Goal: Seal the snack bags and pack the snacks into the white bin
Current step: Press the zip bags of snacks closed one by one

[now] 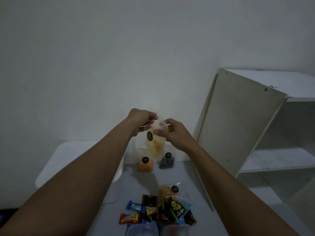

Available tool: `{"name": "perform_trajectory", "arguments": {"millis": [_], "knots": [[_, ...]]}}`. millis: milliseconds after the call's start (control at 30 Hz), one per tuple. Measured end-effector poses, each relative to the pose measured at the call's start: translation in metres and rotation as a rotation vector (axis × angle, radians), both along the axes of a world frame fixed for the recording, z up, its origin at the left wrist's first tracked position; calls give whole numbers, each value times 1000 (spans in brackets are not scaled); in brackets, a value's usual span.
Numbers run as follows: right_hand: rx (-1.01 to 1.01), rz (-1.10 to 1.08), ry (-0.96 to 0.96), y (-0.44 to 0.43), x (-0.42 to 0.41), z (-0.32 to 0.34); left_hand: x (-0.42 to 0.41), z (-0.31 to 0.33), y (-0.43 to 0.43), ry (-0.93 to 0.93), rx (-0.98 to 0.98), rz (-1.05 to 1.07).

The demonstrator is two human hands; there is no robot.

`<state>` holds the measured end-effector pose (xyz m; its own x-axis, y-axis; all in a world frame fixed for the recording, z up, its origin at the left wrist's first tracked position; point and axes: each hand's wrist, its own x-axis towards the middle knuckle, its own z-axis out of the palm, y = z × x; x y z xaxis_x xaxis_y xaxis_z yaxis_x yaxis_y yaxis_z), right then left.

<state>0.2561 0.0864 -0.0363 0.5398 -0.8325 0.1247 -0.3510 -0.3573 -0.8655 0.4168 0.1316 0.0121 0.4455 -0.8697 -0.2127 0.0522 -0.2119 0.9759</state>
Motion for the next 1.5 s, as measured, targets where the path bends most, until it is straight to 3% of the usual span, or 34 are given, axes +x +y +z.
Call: {"name": "perform_trajectory", "arguments": {"millis": [100, 233, 500, 633, 800, 1167, 1400, 1500], "knots": [[-88, -118, 11, -11, 5, -18, 1, -20, -7, -67, 3, 55], [49, -171, -99, -24, 7, -44, 11, -79, -16, -230, 29, 275], [225, -126, -174, -59, 13, -109, 17, -203, -20, -210, 228, 78], [282, -209, -31, -82, 25, -168, 22, -249, -32, -176, 261, 166], [304, -150, 171, -91, 45, -219, 23, -294, -45, -191, 327, 288], [469, -123, 178, -105, 53, -262, 34, -331, -65, -218, 405, 358], [421, -179, 190, -108, 15, -247, -4, -320, -57, -439, 391, 433], [366, -192, 279, -106, -15, -246, -31, -326, -64, -481, 332, 200]]}}
